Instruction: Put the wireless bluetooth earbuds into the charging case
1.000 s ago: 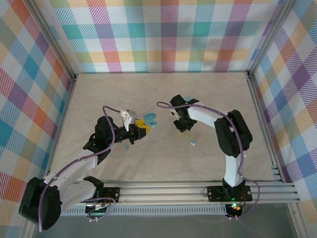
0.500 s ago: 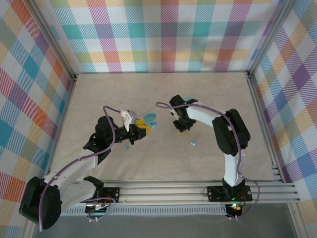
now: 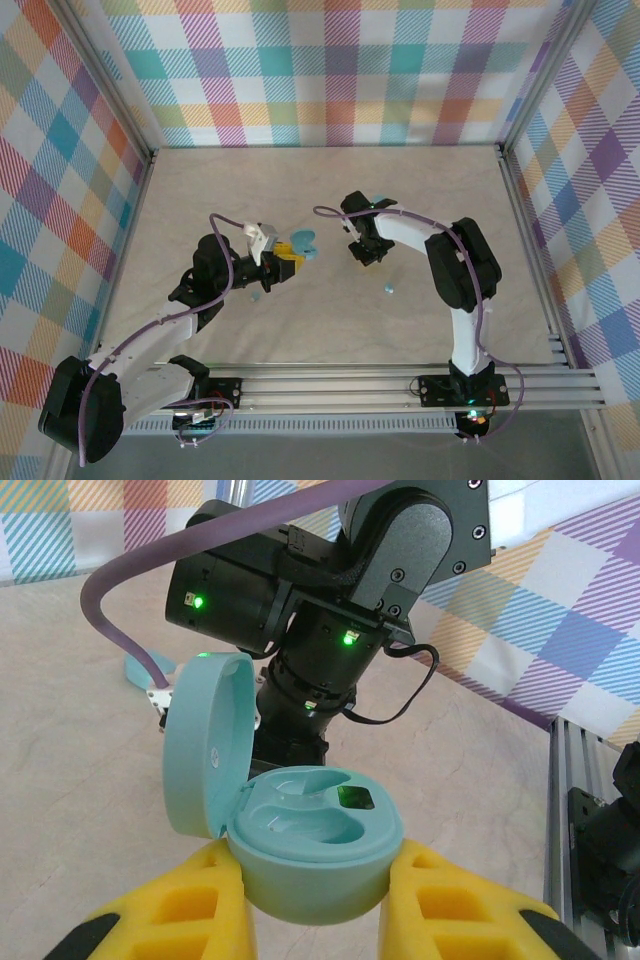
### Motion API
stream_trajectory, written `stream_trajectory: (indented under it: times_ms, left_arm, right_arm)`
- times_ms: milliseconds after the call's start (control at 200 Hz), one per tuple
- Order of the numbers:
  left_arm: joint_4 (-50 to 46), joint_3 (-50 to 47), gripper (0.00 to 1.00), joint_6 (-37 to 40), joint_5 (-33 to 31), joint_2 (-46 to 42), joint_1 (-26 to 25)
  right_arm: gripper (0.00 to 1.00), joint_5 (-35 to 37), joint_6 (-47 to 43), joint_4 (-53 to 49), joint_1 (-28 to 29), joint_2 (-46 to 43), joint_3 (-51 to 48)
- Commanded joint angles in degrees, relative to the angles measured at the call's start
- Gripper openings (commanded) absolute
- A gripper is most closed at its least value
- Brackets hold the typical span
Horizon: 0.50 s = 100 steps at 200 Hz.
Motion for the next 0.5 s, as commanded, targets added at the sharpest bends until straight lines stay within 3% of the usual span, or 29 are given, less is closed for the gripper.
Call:
stream_trajectory:
  times_ms: [0,290,495]
  left_arm:
    - [-0.12,1.66,0.09,0.90,-0.03,-1.05,0.03]
    - [-0.74,1.22,0.09,0.87,-0.61,-2.81,0.08]
    - [-0.39,1.69,0.09,0.85,0.33,-2.50,0.03]
  right_arm:
    - [0.15,-1.18,0.60,-1.30,-0.10,0.29,0.42]
    - [0.09,-7.81,3.88,-2.08,-2.31,-6.42,0.35]
    - [0.10,-14.13,7.38,-5.65,-3.35,-16.91,-2.02]
